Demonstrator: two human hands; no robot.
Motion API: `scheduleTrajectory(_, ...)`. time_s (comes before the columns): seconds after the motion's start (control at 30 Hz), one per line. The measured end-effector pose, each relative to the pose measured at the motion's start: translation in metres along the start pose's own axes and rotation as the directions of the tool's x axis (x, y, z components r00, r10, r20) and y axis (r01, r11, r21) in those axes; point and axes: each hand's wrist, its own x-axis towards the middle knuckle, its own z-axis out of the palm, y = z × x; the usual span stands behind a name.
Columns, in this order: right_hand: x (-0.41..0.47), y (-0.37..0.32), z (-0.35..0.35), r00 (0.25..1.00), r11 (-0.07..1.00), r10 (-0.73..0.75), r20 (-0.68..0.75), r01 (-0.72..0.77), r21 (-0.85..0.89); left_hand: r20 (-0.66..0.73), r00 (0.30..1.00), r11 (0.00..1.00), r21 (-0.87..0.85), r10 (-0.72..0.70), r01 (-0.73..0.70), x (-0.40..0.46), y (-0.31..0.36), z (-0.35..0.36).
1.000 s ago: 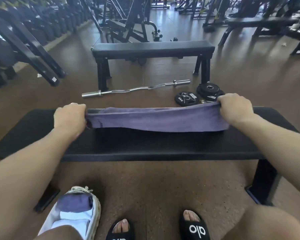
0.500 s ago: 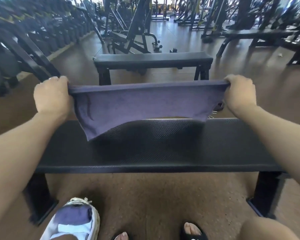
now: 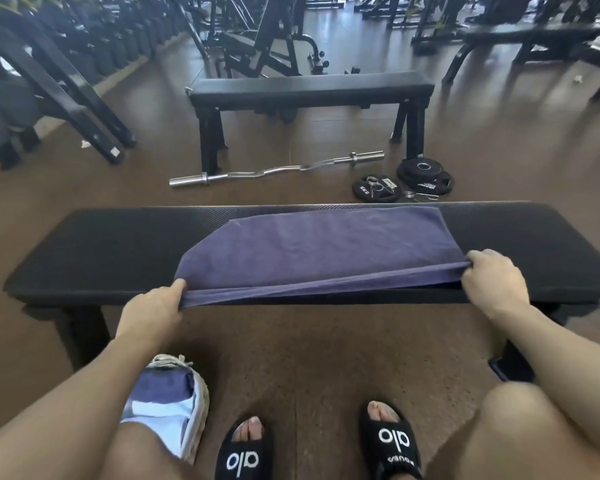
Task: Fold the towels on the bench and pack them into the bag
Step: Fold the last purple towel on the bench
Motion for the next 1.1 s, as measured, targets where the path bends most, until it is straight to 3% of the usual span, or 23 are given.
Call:
scheduleTrajectory(0.2, -0.006, -0.013, 0.001, 0.976, 0.968, 0.196, 0.092, -0.208, 0.141, 0.054, 0.974, 0.916, -0.332, -0.219, 0.224, -0.004, 0.004, -0.003)
scheduleTrajectory(0.27, -0.004, -0.018, 0.0, 0.958, 0.944, 0.254, 0.133, -0.275, 0.18, 0.106, 0.947, 0.786, -0.535, -0.303, 0.311, 0.0, 0.004, -0.004)
scheduleTrajectory(0.37, -0.002, -0.022, 0.0, 0.952, 0.941, 0.242, 0.187, -0.278, 0.195, 0.199, 0.921, 0.463, -0.816, -0.336, 0.346, 0.009, 0.006, -0.006)
scheduleTrajectory(0.4, -0.001, -0.023, 0.0, 0.954, 0.944, 0.227, 0.198, -0.265, 0.195, 0.192, 0.932, 0.44, -0.84, -0.308, 0.319, 0.012, 0.007, -0.008)
scheduleTrajectory(0.47, 0.001, -0.025, 0.001, 0.953, 0.956, 0.214, 0.215, -0.249, 0.154, 0.131, 0.975, 0.549, -0.81, -0.178, 0.208, 0.017, 0.006, -0.011)
scheduleTrajectory(0.57, 0.002, -0.031, 0.001, 0.967, 0.98, 0.198, 0.16, -0.19, -0.064, 0.073, 0.981, 0.771, -0.63, 0.178, -0.093, 0.027, -0.001, -0.014)
scheduleTrajectory(0.6, 0.002, -0.034, 0.001, 0.982, 0.977, 0.162, 0.093, -0.146, -0.157, 0.096, 0.961, 0.804, -0.573, 0.259, -0.159, 0.031, -0.006, -0.015)
scheduleTrajectory(0.67, 0.005, -0.044, 0.001, 1.0, 0.955, -0.001, -0.023, -0.006, -0.296, 0.179, 0.937, 0.826, -0.54, 0.299, -0.16, 0.041, -0.015, -0.02)
scheduleTrajectory(0.7, 0.007, -0.052, 0.001, 0.994, 0.945, -0.097, -0.041, 0.079, -0.319, 0.217, 0.939, 0.803, -0.588, 0.268, -0.094, 0.043, -0.015, -0.027)
scheduleTrajectory(0.77, 0.011, -0.071, 0.005, 0.968, 0.938, -0.252, 0.013, 0.247, -0.244, 0.262, 0.959, 0.657, -0.743, 0.111, 0.127, 0.05, -0.014, -0.037)
scheduleTrajectory(0.8, 0.012, -0.083, 0.009, 0.949, 0.939, -0.306, 0.068, 0.313, -0.144, 0.283, 0.959, 0.562, -0.792, -0.004, 0.236, 0.056, -0.013, -0.038)
scheduleTrajectory(0.87, 0.01, -0.108, 0.017, 0.906, 0.921, -0.39, 0.166, 0.384, 0.068, 0.346, 0.917, 0.469, -0.788, -0.198, 0.398, 0.068, -0.011, -0.035)
scheduleTrajectory(0.93, 0.011, -0.129, 0.03, 0.862, 0.879, -0.474, 0.178, 0.454, 0.146, 0.367, 0.888, 0.505, -0.73, -0.277, 0.46, 0.078, -0.006, -0.031)
scheduleTrajectory(1.0, 0.013, -0.148, 0.043, 0.835, 0.866, -0.5, 0.228, 0.477, 0.151, 0.326, 0.905, 0.587, -0.689, -0.273, 0.425, 0.086, 0.004, -0.028)
scheduleTrajectory(1.1, 0.017, -0.166, 0.058, 0.809, 0.9, -0.424, 0.407, 0.426, 0.092, 0.287, 0.91, 0.541, -0.735, -0.298, 0.409, 0.101, 0.019, -0.026)
